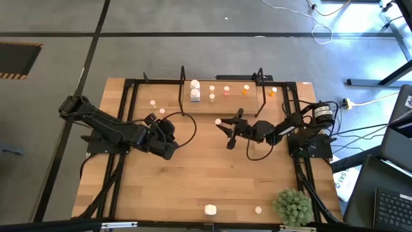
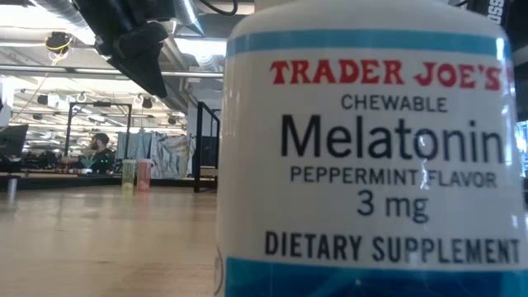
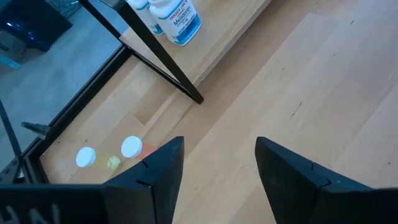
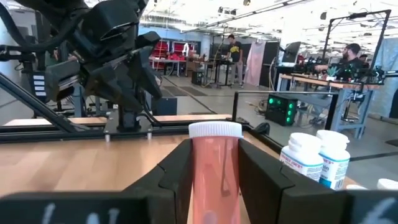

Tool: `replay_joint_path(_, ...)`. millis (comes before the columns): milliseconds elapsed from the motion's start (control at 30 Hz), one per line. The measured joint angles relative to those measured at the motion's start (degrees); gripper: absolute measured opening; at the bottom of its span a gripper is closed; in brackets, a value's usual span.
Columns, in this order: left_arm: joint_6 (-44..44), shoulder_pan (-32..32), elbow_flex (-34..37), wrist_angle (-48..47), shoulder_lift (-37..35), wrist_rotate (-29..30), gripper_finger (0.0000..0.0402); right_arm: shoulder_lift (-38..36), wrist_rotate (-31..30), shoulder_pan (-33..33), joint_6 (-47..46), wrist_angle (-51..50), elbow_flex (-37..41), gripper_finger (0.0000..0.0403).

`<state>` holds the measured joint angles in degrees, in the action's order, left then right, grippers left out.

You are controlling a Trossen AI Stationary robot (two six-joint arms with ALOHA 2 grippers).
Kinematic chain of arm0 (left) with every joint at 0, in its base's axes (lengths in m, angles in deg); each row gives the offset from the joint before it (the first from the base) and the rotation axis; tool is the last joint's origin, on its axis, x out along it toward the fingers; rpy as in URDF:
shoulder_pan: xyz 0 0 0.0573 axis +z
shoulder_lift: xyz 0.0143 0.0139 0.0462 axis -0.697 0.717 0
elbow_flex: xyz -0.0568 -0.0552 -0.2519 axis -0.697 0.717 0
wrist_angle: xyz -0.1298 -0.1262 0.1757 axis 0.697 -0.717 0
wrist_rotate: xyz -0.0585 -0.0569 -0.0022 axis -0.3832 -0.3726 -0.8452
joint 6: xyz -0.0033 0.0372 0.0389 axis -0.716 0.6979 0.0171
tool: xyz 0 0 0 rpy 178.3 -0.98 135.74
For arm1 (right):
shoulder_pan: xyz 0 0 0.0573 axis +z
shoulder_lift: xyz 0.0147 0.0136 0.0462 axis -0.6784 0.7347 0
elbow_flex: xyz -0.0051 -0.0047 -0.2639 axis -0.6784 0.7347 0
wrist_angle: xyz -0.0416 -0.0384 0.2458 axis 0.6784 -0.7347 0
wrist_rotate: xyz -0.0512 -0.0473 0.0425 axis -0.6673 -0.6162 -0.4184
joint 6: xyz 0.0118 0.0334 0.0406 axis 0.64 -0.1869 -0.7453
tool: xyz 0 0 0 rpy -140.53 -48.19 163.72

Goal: Pick and place medicine bottles onto shelf by color
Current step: Put the bottom red pill bottle on the shelf aligned with the other red pill bottle

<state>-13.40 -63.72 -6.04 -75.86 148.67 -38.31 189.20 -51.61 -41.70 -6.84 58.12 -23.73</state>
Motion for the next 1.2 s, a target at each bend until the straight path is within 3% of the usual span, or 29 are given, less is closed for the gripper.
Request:
replay_joint_path(600,0.0,0.0,0.0,0.5,0.0,0.2,0.0193,0.0,0.0,0.0,1.7,-2.1,0.0,0.0115)
replay_joint_path(967,4.3,1.1,0.0,12.5,0.0,-0.3,0.0193,0.0,0.0,0.0,1.7,-2.1,0.0,0.0115)
replay_joint_path(1200,4.5,6.2,-6.4,15.2,0.0,-13.2,0.0193,0.0,0.0,0.0,1.9,-2.1,0.0,0.0115)
